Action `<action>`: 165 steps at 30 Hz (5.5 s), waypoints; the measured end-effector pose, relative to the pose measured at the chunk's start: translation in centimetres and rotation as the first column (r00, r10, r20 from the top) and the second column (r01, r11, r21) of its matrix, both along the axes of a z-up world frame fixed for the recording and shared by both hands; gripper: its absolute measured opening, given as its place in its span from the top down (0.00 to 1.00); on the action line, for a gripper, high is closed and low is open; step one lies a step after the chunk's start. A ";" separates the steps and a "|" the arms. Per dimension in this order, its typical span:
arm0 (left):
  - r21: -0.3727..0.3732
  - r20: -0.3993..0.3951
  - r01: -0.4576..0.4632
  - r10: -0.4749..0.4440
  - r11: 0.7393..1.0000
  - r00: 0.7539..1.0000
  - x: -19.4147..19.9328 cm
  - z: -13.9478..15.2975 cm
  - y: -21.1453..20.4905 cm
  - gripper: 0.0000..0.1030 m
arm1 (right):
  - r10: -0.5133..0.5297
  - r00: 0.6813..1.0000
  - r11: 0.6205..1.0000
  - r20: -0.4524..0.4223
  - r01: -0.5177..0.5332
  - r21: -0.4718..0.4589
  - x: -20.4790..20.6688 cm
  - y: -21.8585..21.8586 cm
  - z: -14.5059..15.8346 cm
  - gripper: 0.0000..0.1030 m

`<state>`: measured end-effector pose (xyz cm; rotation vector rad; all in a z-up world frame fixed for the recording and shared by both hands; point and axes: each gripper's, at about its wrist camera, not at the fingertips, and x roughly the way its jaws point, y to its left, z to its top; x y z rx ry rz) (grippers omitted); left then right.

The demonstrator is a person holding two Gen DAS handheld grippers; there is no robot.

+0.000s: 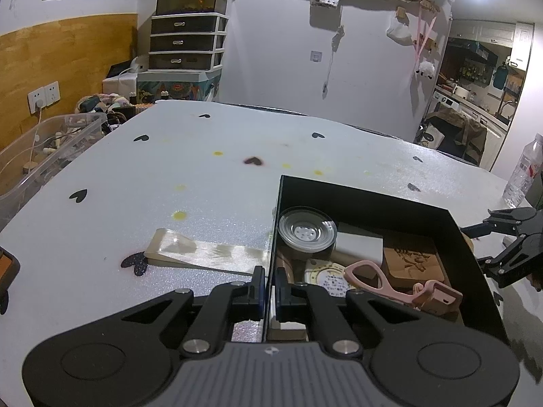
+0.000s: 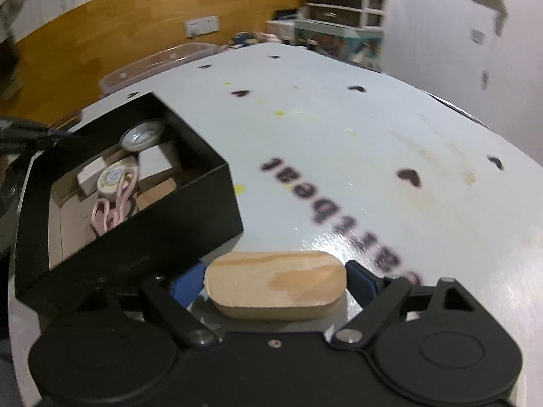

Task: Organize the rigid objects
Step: 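Carry the wooden oval block into the box and open the right tool, then move the right tool back and grasp the beige plastic clip, then carry the beige plastic clip over the black box and lower it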

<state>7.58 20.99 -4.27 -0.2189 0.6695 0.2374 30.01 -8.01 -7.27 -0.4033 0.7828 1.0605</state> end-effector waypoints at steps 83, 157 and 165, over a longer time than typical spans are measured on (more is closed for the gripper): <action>-0.040 0.083 0.085 -0.081 0.996 0.993 -1.1 -0.9 1.4 0.94 | -0.707 0.650 0.700 -0.279 0.700 -0.142 -14.0 8.8 7.3 0.03; 0.019 -0.026 -0.029 0.029 0.999 0.999 0.3 -0.9 -0.8 0.94 | -0.836 0.354 0.252 -0.420 0.927 0.279 -0.4 -27.4 -3.0 0.66; 0.022 -0.030 -0.033 0.034 0.999 0.999 0.4 -0.9 -0.8 0.94 | -0.883 0.446 0.393 -0.148 0.874 0.287 -0.7 -25.2 -1.2 0.25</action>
